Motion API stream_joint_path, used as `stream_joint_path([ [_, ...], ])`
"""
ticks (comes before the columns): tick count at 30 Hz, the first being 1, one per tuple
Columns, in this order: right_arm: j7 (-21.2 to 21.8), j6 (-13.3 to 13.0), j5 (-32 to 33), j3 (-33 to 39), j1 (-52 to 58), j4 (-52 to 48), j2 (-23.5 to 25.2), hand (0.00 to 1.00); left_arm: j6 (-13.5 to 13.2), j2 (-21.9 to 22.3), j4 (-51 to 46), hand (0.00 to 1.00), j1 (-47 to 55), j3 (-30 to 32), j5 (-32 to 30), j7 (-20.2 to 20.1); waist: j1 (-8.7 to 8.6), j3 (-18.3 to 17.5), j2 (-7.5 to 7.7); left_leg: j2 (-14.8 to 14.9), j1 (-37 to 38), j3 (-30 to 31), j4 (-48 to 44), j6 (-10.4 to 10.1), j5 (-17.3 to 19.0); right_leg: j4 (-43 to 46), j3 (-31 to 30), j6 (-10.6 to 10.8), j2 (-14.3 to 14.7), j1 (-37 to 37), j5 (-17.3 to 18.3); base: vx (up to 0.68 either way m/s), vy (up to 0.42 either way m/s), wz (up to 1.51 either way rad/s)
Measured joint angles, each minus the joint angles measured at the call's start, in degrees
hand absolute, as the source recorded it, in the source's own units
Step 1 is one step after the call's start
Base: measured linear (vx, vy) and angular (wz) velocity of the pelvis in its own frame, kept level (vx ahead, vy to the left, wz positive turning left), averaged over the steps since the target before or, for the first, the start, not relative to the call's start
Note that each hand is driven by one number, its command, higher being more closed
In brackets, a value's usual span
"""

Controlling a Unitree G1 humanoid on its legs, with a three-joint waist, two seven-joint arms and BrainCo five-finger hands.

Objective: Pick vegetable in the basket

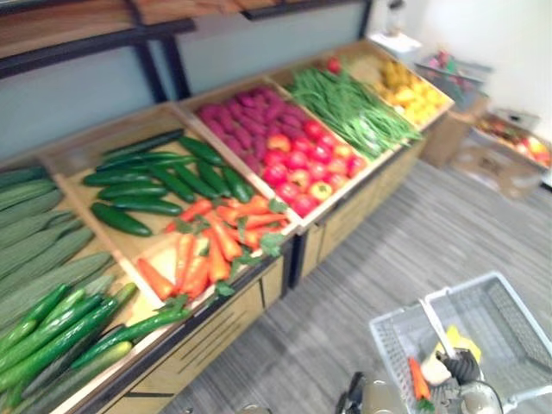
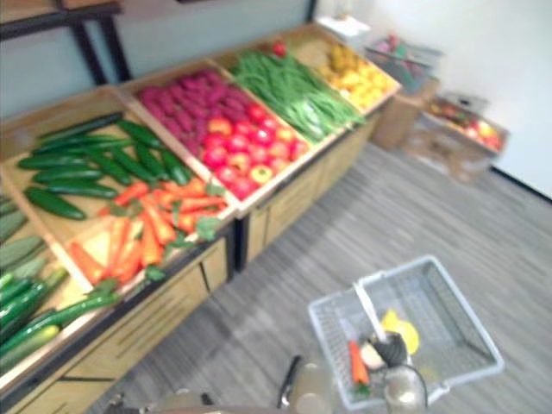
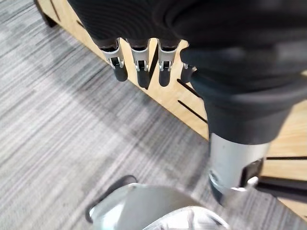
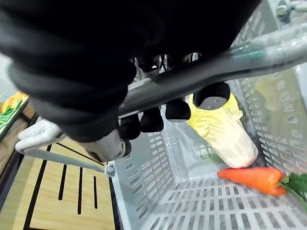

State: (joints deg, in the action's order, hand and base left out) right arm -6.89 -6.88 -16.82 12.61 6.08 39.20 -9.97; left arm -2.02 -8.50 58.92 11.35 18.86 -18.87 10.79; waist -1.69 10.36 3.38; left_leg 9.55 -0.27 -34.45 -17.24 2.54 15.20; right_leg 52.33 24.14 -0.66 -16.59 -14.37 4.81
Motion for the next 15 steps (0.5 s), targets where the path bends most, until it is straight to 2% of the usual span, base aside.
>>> stream_joint_path([
  [1,0.09,0.10,-0.73,-0.48,0.11,0.22,-0.08,1.00,0.06,-0.46,-0.07,0.00,0.46,-0.58,-0.06,0.00,0.23,-0.67,0.92,-0.20,-0.03,-2.91,-0.19,0.14,-0.02,1.88,0.80,2.14,-1.71,4.35,0.17,-0.06,-0.005,-1.25],
  [2,0.24,0.11,-0.72,-1.20,-0.12,0.19,-0.23,1.00,0.06,-0.59,-0.19,0.00,0.68,-0.53,-0.07,0.03,0.62,-0.97,1.16,-0.15,-0.26,-4.65,-0.42,0.19,0.01,1.07,1.58,3.15,-2.53,6.56,-0.50,-0.09,-0.046,-1.43],
  [3,0.41,0.12,-0.87,-2.51,-1.34,0.07,-0.23,1.00,0.05,-0.69,-0.57,0.00,1.41,-0.49,-0.12,0.01,0.86,-1.80,1.69,0.31,-1.10,-8.10,-0.84,0.20,0.01,-2.72,3.95,4.56,-4.15,10.49,-1.47,-0.12,-0.088,-1.70],
  [4,0.59,0.10,-1.11,-3.57,-2.42,0.02,-0.24,1.00,0.05,-0.45,-0.78,0.00,1.59,-0.42,-0.38,-0.02,1.36,-2.38,2.40,1.62,-1.80,-12.14,-1.62,0.21,0.03,-8.75,6.92,5.06,-5.20,13.46,-0.74,-0.13,-0.118,-1.83],
  [6,0.74,-0.03,-1.04,-4.21,-3.93,-0.41,-0.37,1.00,-0.03,0.44,-0.76,0.00,1.48,-0.39,-0.53,-0.14,2.34,-2.59,0.57,4.70,-2.85,-17.33,-2.51,-0.06,-0.58,-15.11,11.63,4.76,-3.12,13.49,3.04,-0.17,-0.180,-1.70],
  [7,0.82,-0.23,-0.90,-4.48,-3.84,-1.34,-0.45,1.00,-0.09,1.64,-0.75,0.00,1.51,-0.42,-0.63,0.04,2.03,-3.06,0.26,5.70,-3.45,-19.93,-3.46,-0.01,-0.95,-19.57,11.73,7.63,-1.85,13.62,5.99,-0.17,-0.209,-1.31],
  [8,0.83,-0.26,-0.62,-4.61,-3.29,-1.77,-0.50,1.00,-0.03,1.64,-0.75,0.00,1.51,-0.04,-0.63,0.24,2.00,-3.65,0.14,6.29,-4.22,-20.86,-4.39,-0.02,-0.96,-22.54,11.41,8.26,-0.78,13.75,7.65,-0.13,-0.313,-1.02],
  [9,0.87,-0.25,-0.58,-4.73,-2.57,-1.84,-0.82,1.00,-0.05,1.59,-0.76,0.00,1.33,0.01,-0.63,0.15,2.04,-4.58,-0.27,7.73,-5.76,-22.44,-6.38,-0.03,-0.96,-29.06,10.54,8.35,1.77,14.08,9.72,-0.07,-0.291,-0.85],
  [11,0.93,0.04,-0.47,-4.72,-2.17,-1.64,-1.36,1.00,0.05,2.26,-0.67,0.00,1.08,-0.25,-0.67,0.28,1.96,-4.53,-2.23,10.17,-6.55,-23.80,-8.32,-0.43,-1.34,-36.40,9.51,8.26,5.51,15.48,9.99,-0.06,-0.264,-0.71],
  [12,0.92,0.36,-0.07,-4.72,-1.30,-1.57,-1.46,1.00,0.07,2.35,-0.46,0.00,1.09,-0.75,-0.76,0.28,1.90,-4.46,-2.43,11.31,-6.40,-24.25,-9.02,-0.56,-1.60,-38.73,8.96,7.83,6.95,16.23,9.71,-0.07,-0.197,-0.40],
  [13,0.91,0.52,0.32,-4.78,0.10,-1.50,-1.34,1.00,0.07,2.39,-0.18,0.00,1.11,-1.52,-1.43,0.29,1.94,-4.60,-3.48,12.65,-5.28,-24.52,-9.39,-0.81,-2.26,-40.75,8.67,6.92,8.57,17.90,8.88,-0.07,-0.165,-0.24],
  [15,0.91,0.38,1.17,-5.16,2.32,-1.66,-1.27,1.00,0.07,2.01,-0.16,0.00,1.26,-2.65,-2.31,0.69,1.78,-4.68,-3.95,14.59,-3.88,-24.17,-11.28,-0.96,-3.10,-43.37,8.47,6.31,10.42,20.77,8.34,-0.06,-0.168,-0.12],
])
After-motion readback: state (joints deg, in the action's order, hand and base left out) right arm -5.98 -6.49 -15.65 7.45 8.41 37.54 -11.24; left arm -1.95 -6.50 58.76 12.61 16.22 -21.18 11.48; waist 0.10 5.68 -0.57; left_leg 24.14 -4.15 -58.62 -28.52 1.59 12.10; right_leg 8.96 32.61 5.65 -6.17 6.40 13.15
